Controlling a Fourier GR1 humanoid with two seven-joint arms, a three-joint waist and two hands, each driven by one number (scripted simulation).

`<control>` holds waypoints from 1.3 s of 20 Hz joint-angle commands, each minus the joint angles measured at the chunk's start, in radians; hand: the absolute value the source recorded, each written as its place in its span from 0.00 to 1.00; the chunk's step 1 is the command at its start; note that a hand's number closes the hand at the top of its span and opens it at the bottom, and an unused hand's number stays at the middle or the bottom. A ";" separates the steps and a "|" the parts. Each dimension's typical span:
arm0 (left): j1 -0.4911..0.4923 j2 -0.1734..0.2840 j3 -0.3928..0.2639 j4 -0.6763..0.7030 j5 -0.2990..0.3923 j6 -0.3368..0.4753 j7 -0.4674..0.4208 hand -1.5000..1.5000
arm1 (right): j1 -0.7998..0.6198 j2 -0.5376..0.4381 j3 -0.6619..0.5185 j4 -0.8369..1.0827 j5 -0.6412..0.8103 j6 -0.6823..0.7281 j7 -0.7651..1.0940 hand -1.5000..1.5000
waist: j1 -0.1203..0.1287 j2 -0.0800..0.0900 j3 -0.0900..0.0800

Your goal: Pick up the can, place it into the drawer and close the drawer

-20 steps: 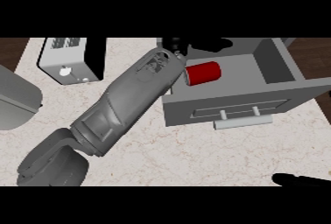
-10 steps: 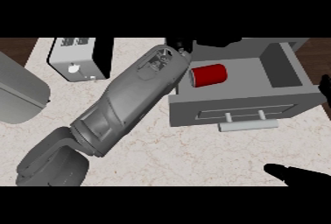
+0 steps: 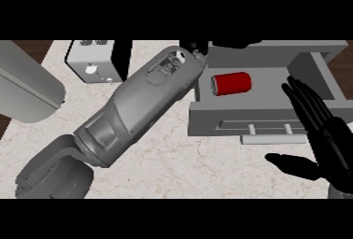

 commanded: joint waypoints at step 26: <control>0.215 0.393 -0.022 -0.525 -0.140 -0.040 0.362 0.00 | -0.462 0.123 -0.106 1.034 0.345 -0.574 -0.086 0.00 | 0.078 -0.004 0.001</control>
